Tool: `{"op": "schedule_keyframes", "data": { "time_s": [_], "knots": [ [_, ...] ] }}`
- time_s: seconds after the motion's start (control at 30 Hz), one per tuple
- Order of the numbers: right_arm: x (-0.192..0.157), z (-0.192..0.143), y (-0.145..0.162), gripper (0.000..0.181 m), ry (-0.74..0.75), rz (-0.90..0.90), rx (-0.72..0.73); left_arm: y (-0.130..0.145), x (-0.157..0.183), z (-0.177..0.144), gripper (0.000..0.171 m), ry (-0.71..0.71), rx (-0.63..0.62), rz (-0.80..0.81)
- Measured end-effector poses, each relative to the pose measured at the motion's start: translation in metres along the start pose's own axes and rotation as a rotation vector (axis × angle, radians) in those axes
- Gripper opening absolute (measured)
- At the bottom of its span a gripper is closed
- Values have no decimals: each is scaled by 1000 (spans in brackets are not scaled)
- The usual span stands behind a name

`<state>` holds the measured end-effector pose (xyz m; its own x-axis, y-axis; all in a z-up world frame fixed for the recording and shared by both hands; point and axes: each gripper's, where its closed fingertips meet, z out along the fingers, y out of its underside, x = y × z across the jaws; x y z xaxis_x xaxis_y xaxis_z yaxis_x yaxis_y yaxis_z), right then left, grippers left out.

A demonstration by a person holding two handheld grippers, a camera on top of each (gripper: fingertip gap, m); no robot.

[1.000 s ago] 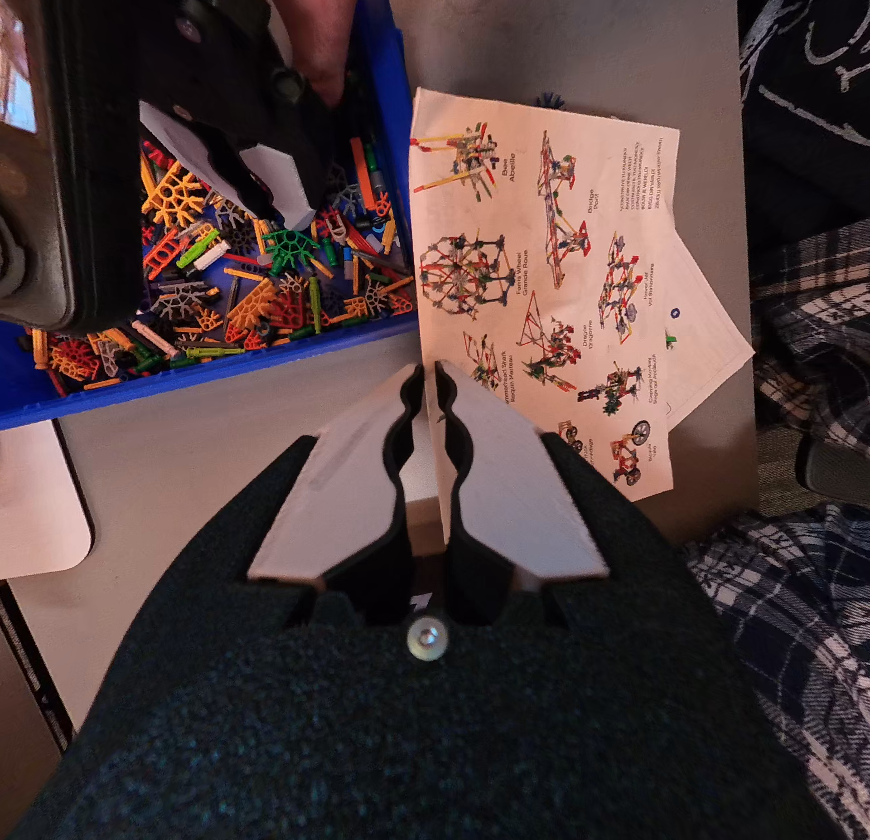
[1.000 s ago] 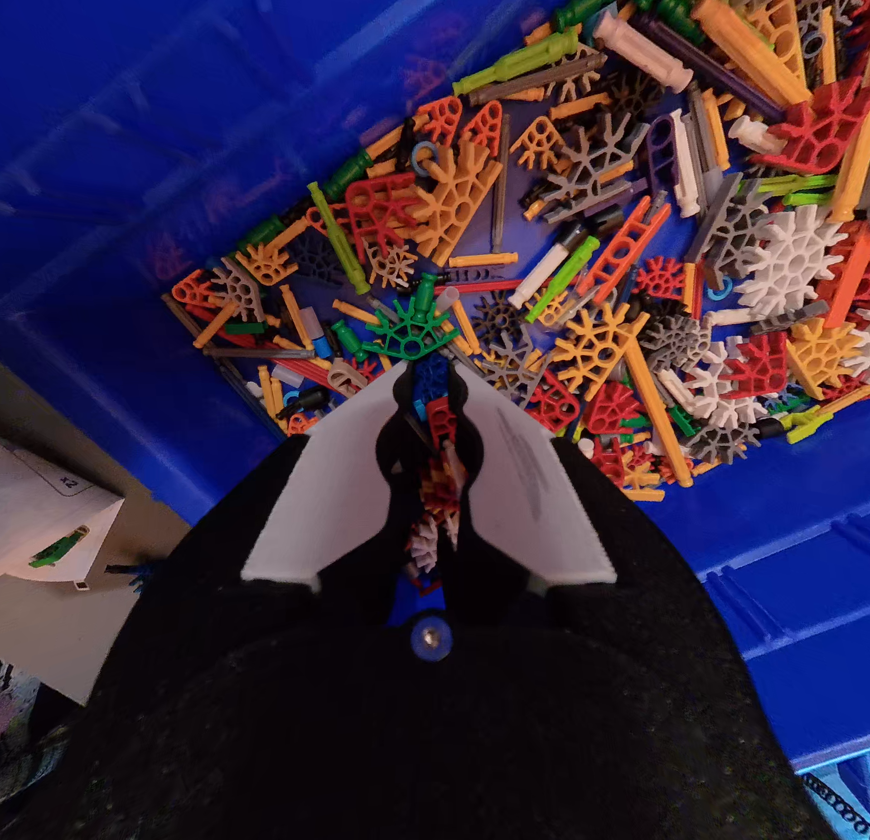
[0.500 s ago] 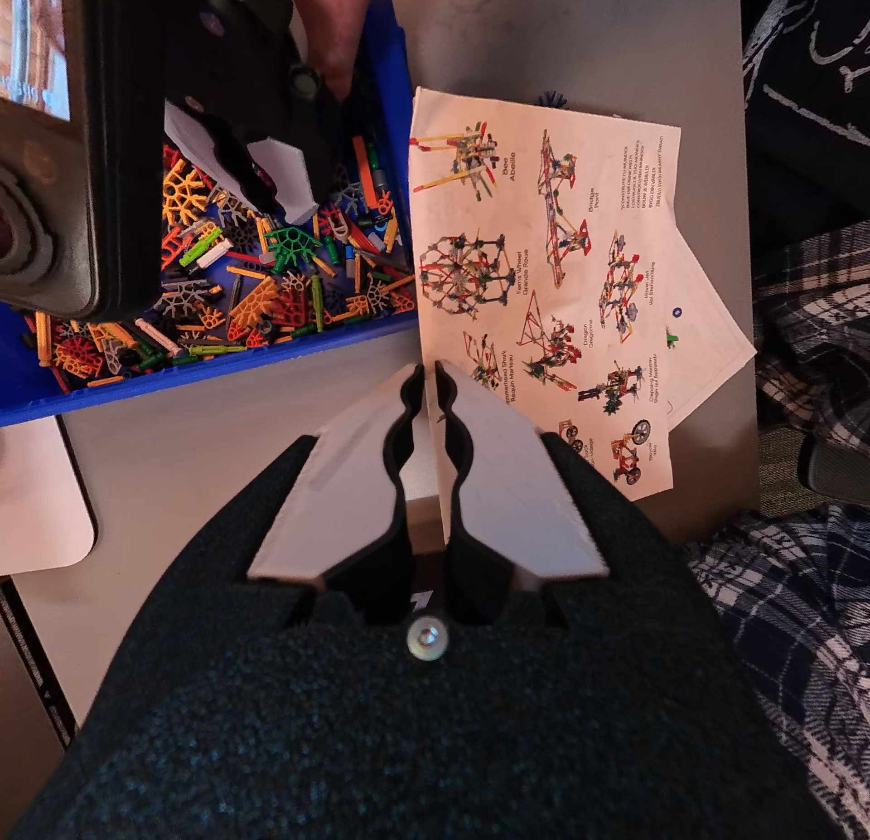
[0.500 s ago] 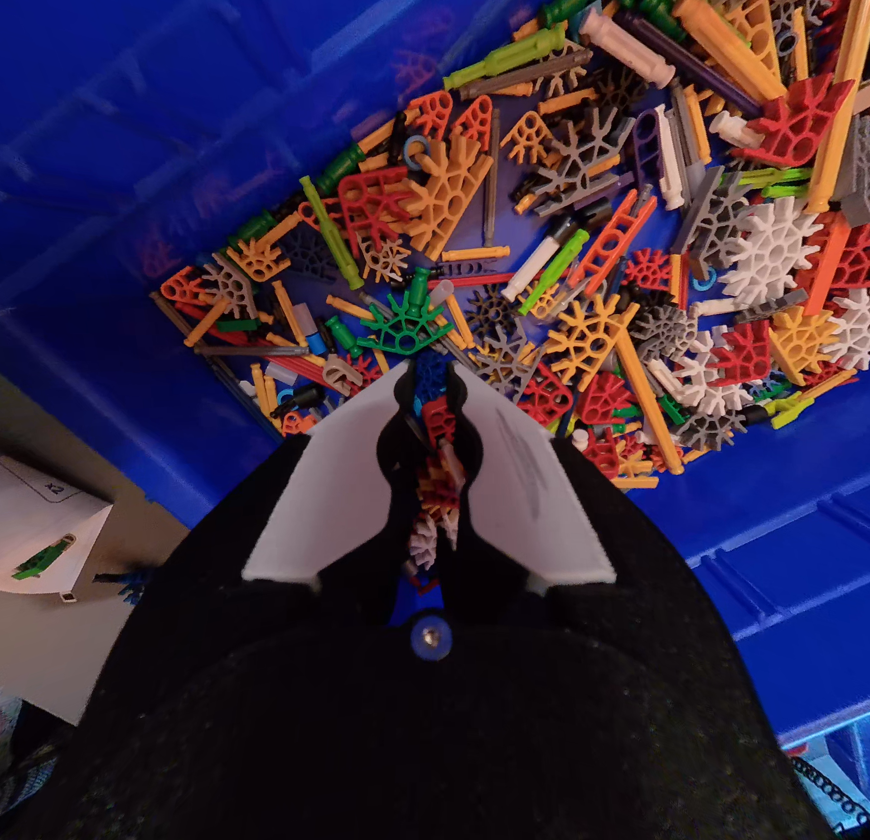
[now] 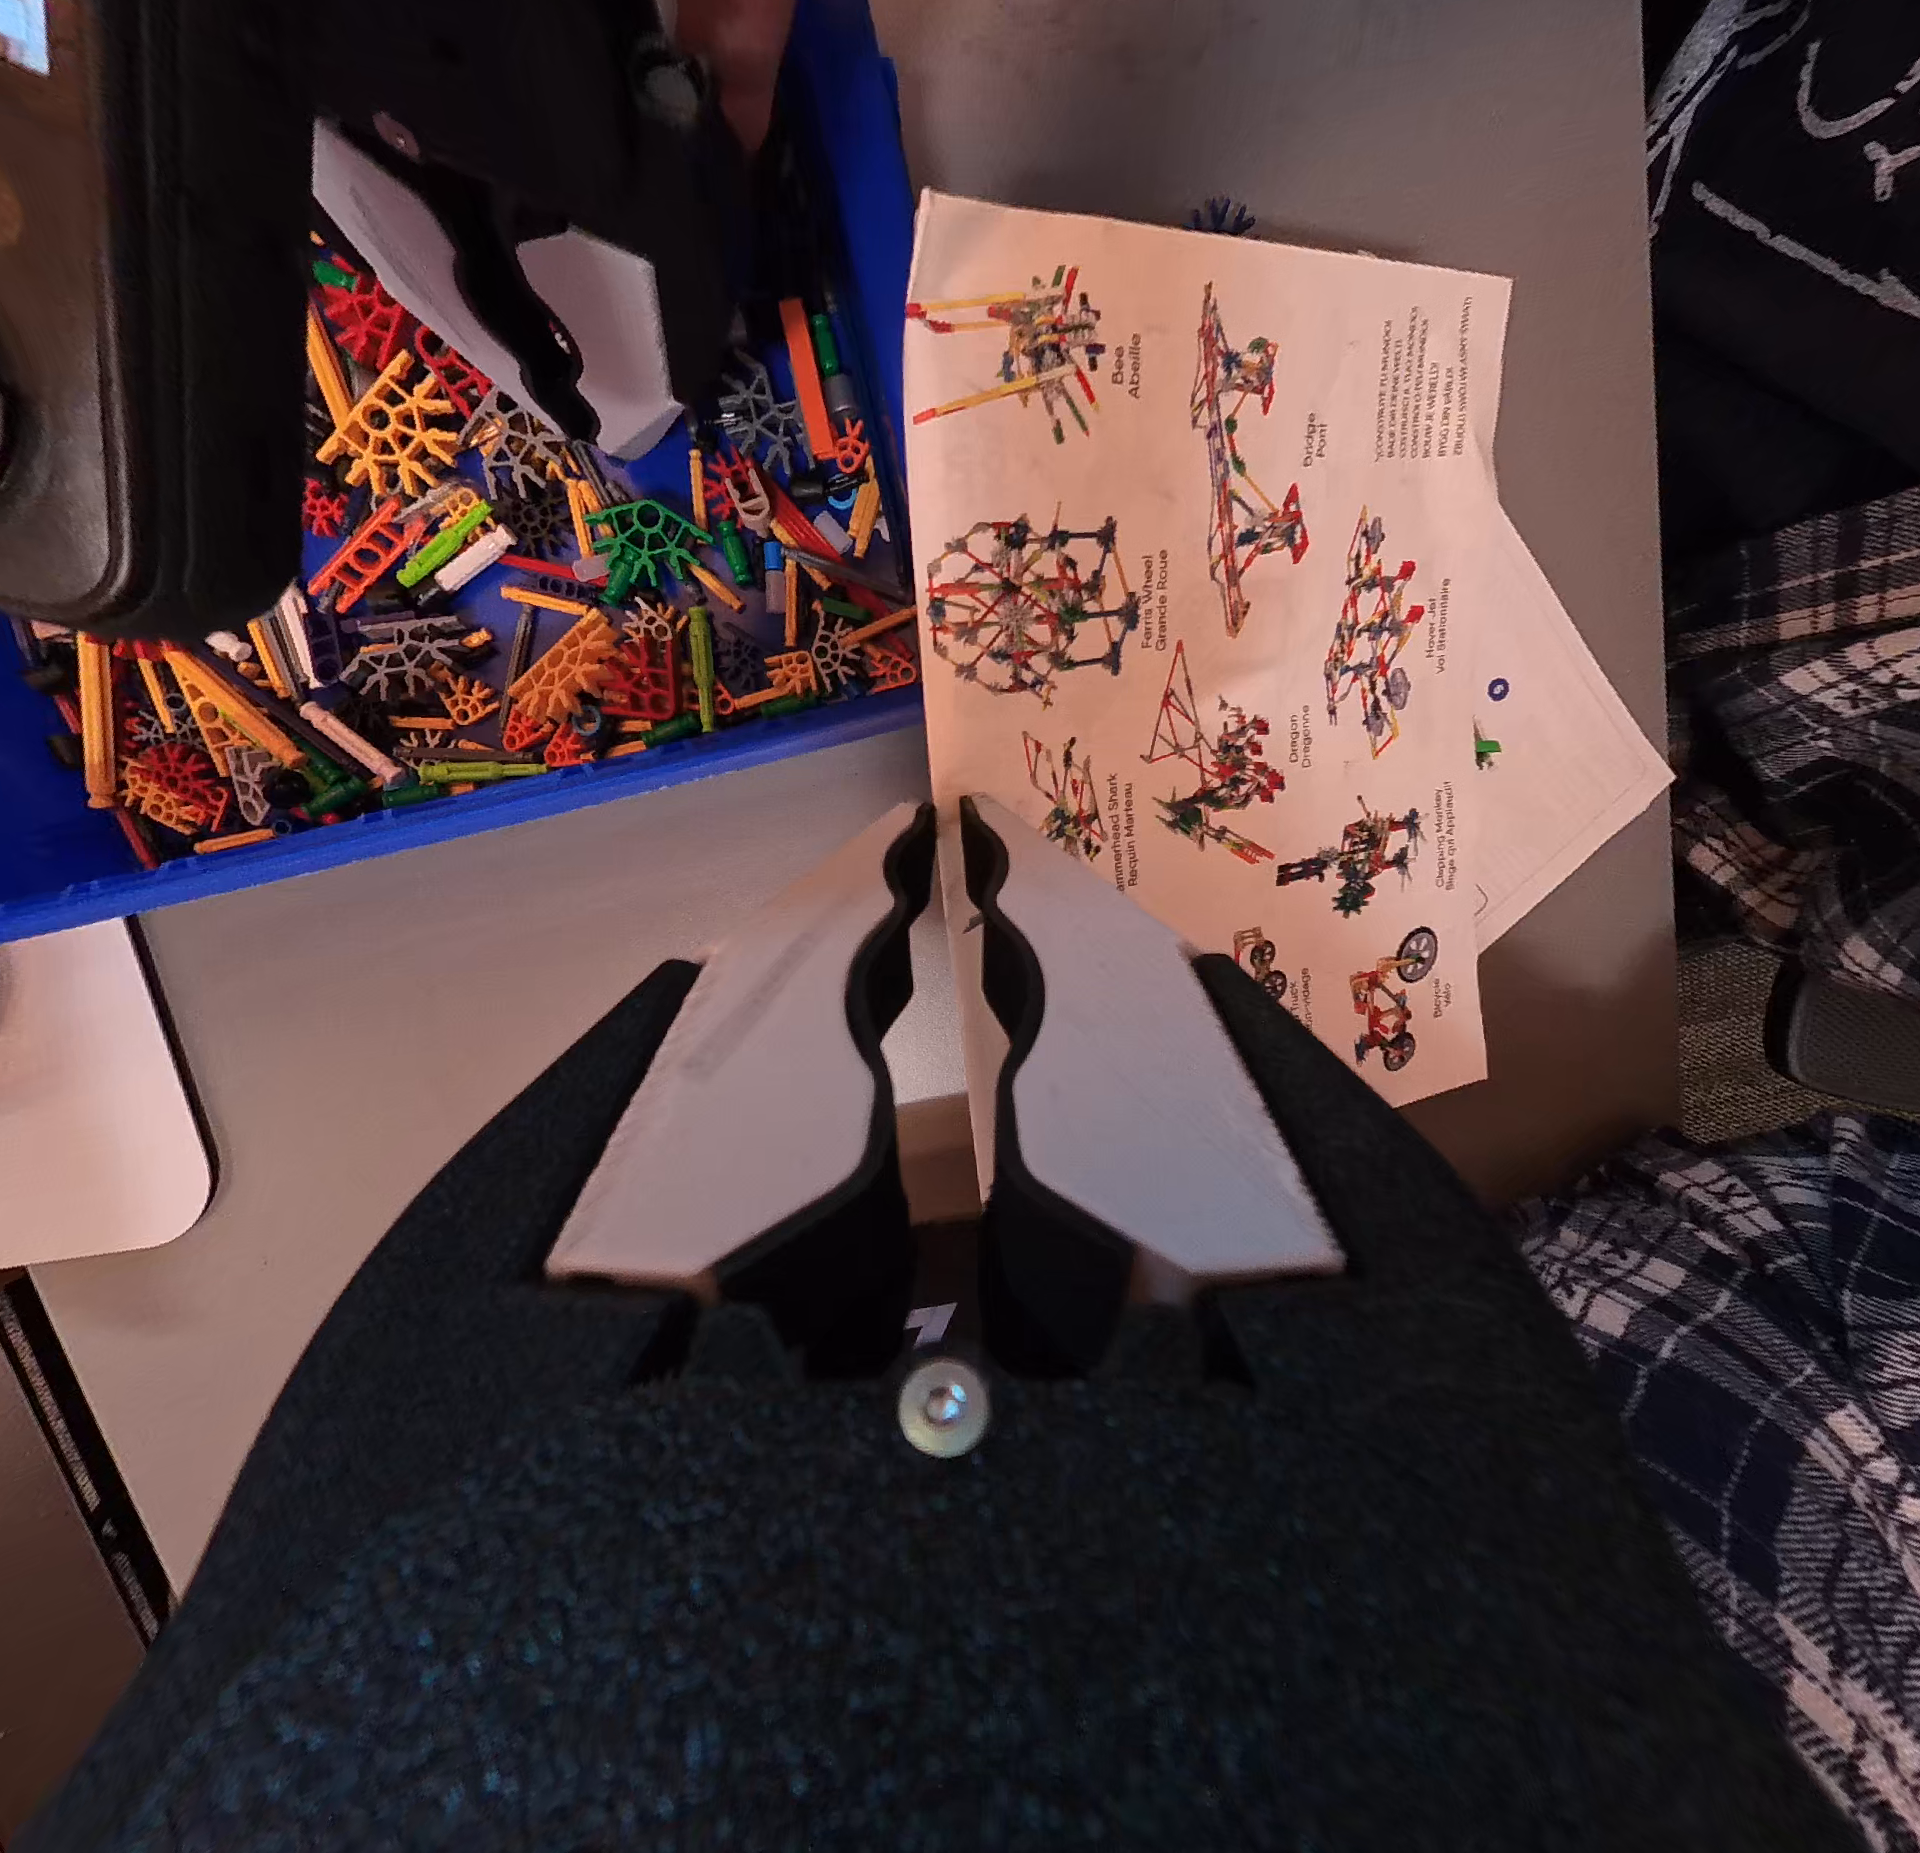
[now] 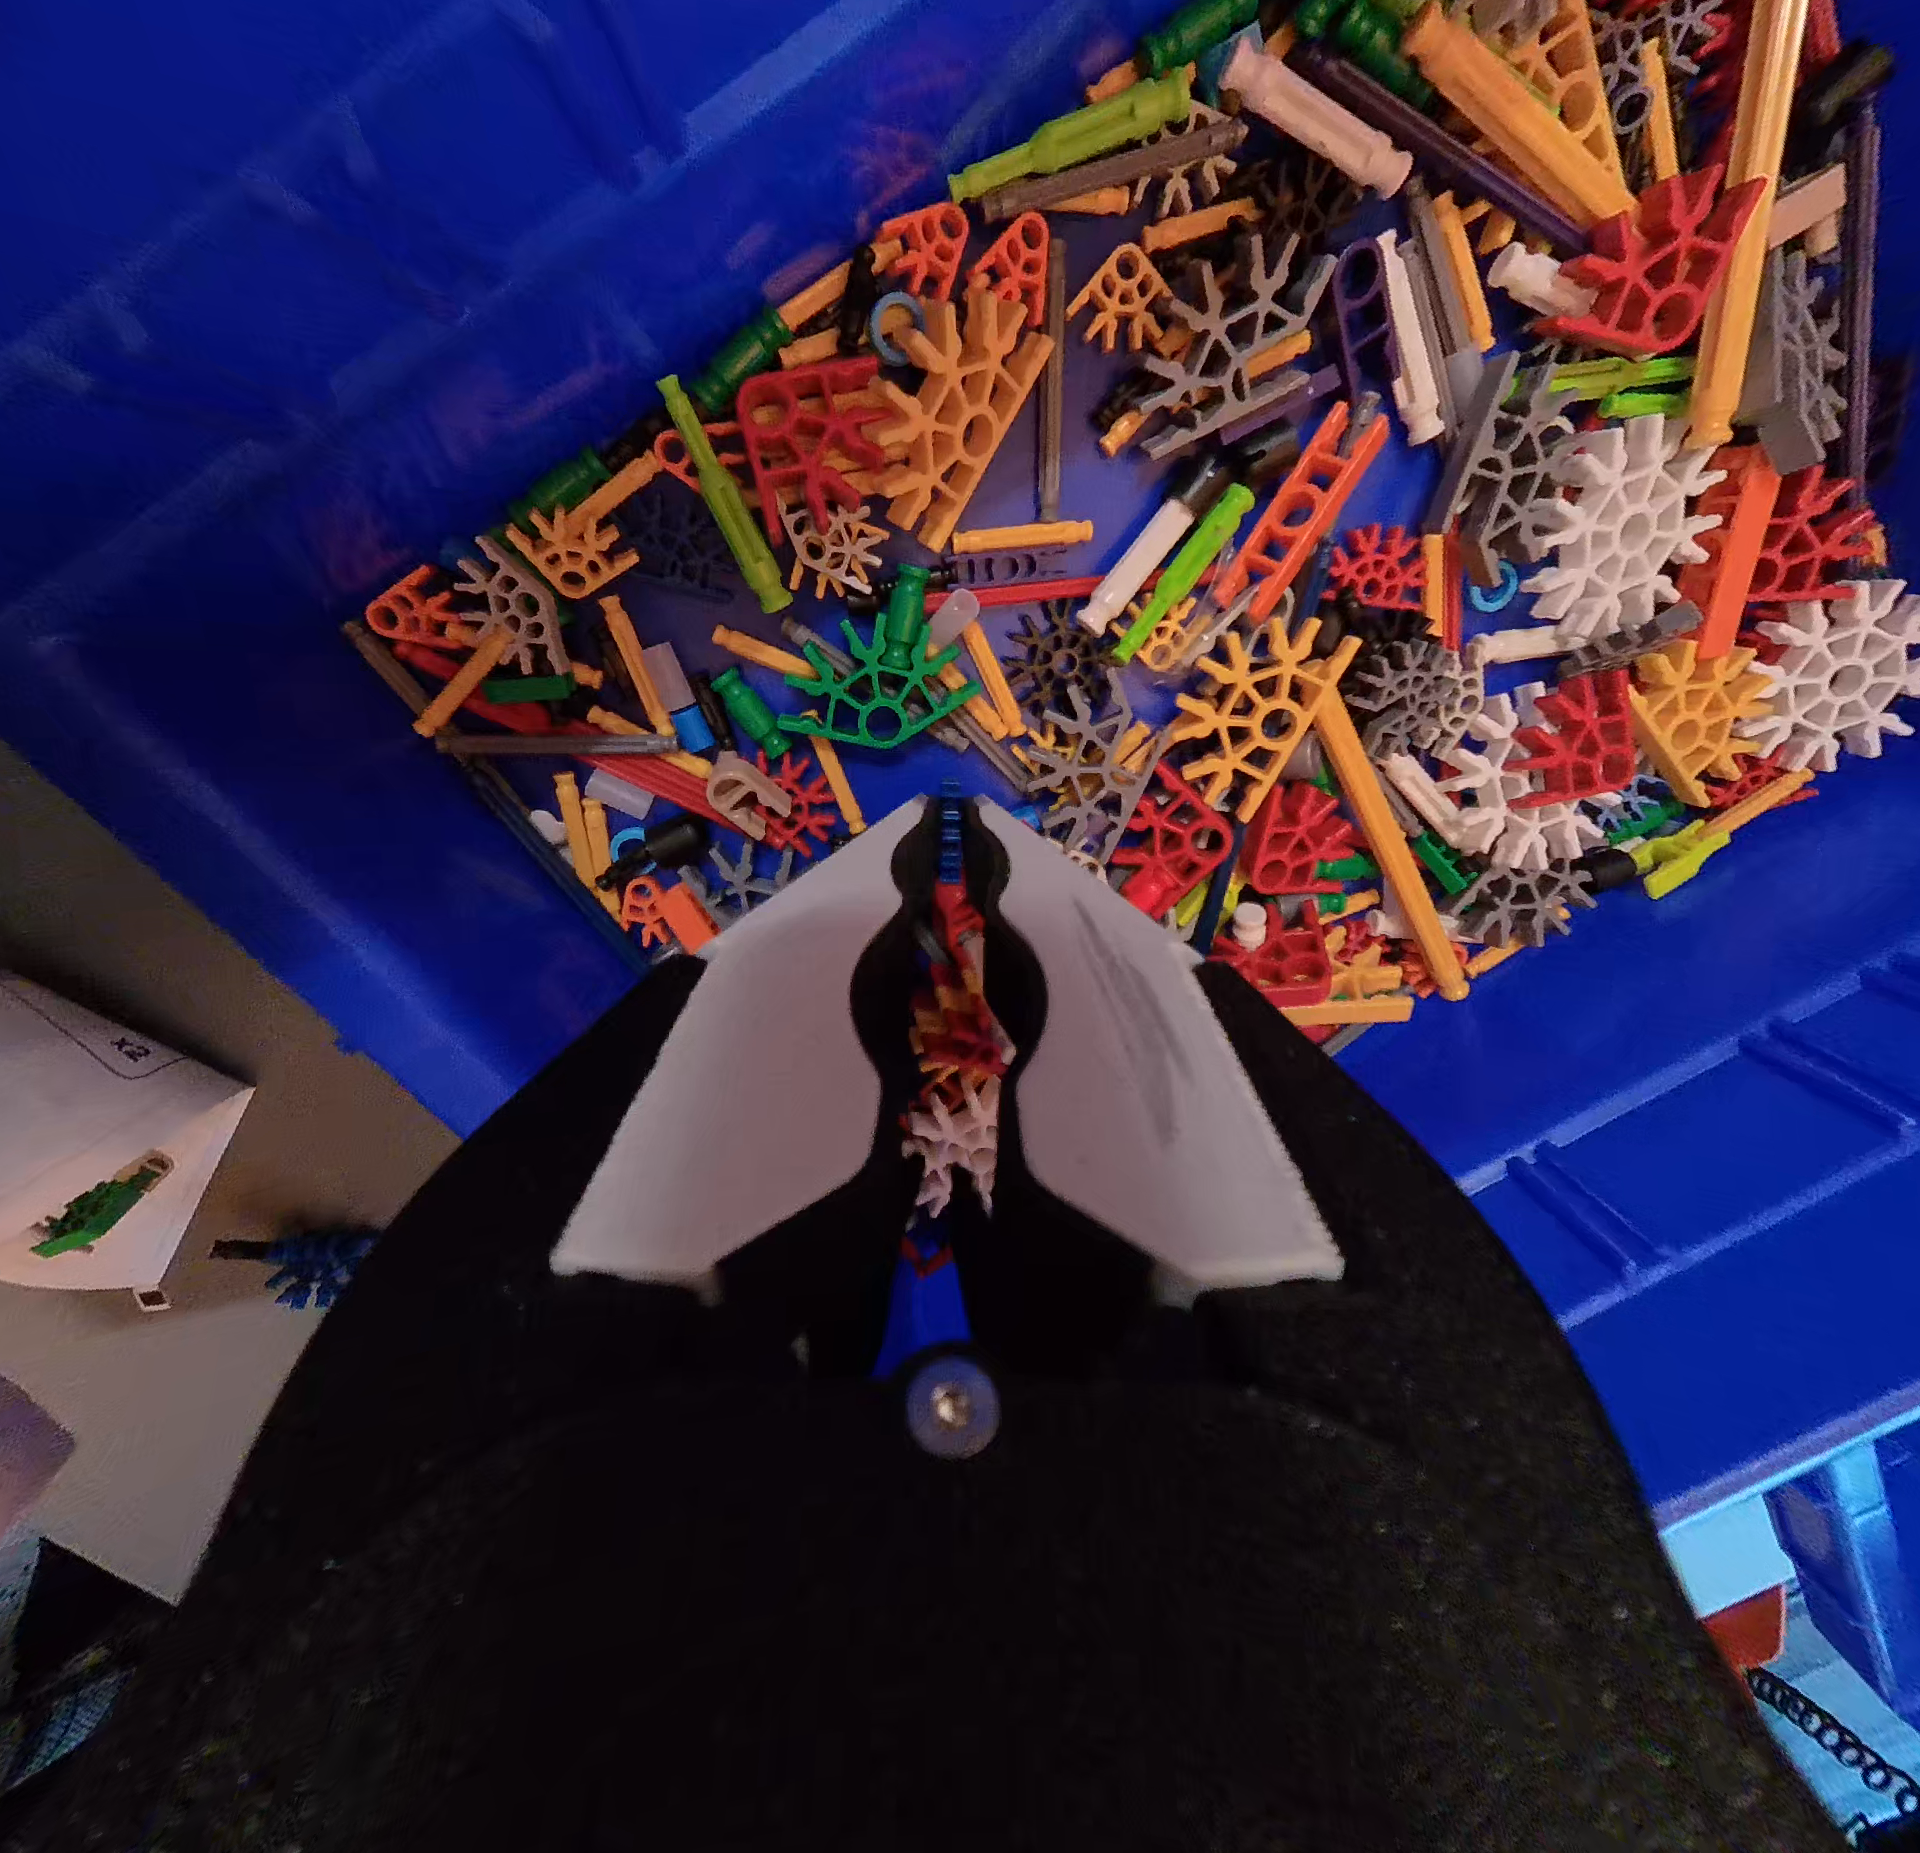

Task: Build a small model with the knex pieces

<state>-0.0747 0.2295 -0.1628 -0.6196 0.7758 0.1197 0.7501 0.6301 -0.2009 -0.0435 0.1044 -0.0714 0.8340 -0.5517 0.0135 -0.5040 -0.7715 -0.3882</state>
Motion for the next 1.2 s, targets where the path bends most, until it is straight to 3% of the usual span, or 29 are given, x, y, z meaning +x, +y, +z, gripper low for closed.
{"op": "schedule_keyframes", "data": {
  "time_s": [1.2],
  "knots": [
    [1, -8, 6, 3, 29, -5, 4, -1, -1, 4, 4, 3, -10, 4]
  ]
}}
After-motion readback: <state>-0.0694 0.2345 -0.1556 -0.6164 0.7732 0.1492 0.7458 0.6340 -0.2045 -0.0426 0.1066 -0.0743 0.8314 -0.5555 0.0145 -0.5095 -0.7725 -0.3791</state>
